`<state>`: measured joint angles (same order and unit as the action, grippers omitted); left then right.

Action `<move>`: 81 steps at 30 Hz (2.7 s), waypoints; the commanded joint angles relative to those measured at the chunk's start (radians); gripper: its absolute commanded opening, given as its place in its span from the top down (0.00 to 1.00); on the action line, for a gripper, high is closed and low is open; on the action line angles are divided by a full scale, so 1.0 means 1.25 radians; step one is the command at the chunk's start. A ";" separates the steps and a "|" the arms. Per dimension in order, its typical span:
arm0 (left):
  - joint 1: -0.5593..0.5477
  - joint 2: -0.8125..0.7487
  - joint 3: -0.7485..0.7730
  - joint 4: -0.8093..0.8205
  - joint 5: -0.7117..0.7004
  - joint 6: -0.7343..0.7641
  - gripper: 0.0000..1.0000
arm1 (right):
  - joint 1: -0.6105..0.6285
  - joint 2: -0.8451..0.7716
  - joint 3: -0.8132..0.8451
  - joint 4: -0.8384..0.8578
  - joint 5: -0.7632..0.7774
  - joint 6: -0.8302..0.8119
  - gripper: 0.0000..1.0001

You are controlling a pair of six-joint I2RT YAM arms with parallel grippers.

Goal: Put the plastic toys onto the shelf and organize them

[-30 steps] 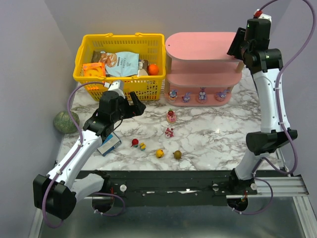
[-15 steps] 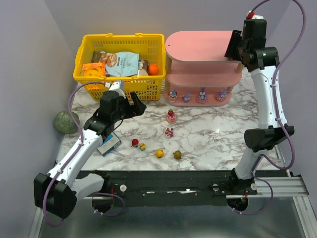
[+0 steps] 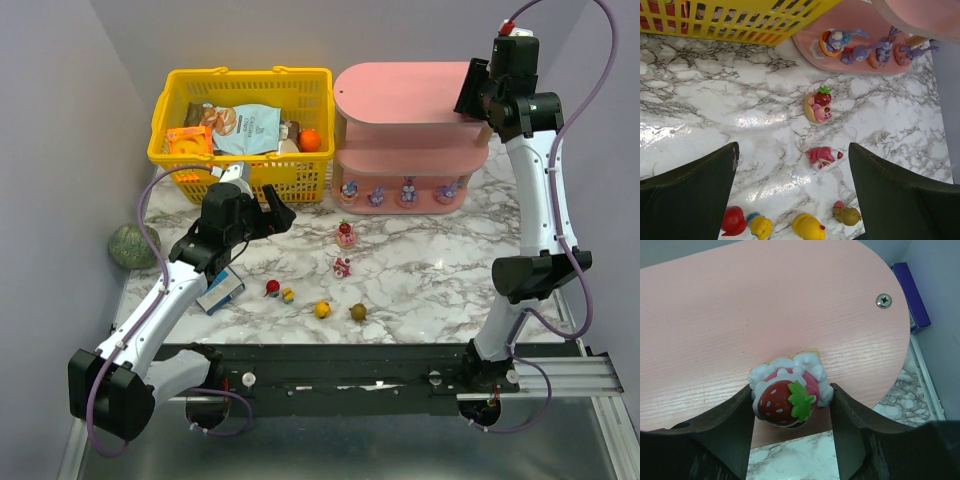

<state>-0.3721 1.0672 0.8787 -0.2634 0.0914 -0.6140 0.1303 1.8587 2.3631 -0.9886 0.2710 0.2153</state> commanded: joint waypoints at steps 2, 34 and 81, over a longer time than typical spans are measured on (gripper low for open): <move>0.006 -0.006 0.001 0.009 0.013 -0.002 0.01 | -0.007 0.026 0.003 -0.015 -0.008 -0.009 0.43; 0.007 -0.035 0.001 0.030 -0.003 0.024 0.01 | -0.010 -0.153 -0.085 0.015 -0.063 -0.013 0.00; 0.008 -0.083 -0.070 -0.004 0.018 0.004 0.01 | 0.673 0.000 -0.855 0.219 0.165 0.876 0.16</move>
<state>-0.3664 0.9627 0.8047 -0.2420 0.0917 -0.6178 0.9676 1.8191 1.2911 -0.7532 0.4400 1.2572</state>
